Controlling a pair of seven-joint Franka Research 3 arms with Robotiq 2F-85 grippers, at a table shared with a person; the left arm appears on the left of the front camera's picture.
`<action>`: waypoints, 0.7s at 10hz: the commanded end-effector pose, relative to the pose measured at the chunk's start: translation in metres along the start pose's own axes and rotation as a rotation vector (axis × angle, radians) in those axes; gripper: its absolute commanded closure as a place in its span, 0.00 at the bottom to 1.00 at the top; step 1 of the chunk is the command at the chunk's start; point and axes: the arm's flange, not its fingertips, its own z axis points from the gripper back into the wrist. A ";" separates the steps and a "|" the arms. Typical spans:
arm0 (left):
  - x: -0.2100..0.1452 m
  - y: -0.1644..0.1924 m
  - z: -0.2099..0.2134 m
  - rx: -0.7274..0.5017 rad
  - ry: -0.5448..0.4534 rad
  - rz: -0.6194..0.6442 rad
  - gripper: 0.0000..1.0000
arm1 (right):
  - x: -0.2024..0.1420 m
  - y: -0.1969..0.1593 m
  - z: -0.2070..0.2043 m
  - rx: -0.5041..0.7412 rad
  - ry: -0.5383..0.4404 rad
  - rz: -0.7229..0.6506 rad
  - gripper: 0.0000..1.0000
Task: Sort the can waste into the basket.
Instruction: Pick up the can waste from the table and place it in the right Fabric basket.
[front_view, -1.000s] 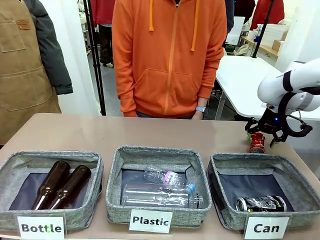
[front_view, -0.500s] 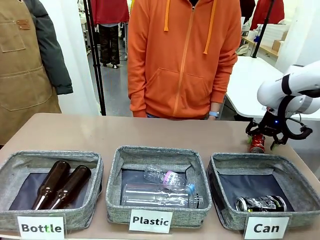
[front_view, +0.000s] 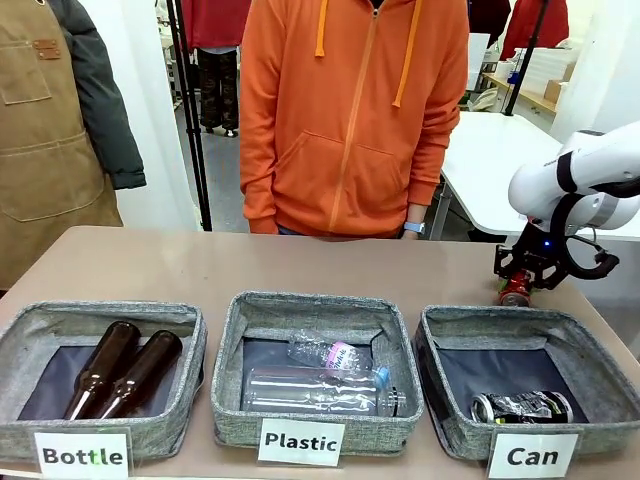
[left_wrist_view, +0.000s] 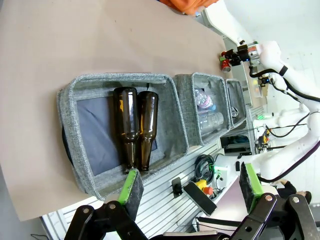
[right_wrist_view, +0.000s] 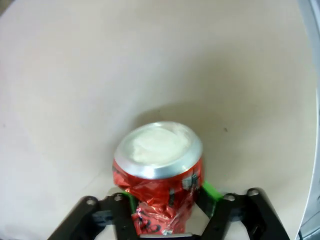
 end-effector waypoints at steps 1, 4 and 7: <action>0.002 -0.002 0.001 -0.014 -0.004 -0.012 0.00 | 0.002 0.004 0.001 -0.034 -0.023 -0.020 0.97; 0.002 -0.002 0.001 -0.014 -0.004 -0.012 0.00 | 0.000 0.003 -0.001 -0.020 -0.023 -0.012 1.00; 0.002 -0.002 0.001 -0.014 -0.004 -0.012 0.00 | -0.006 -0.002 0.014 -0.001 -0.046 0.011 1.00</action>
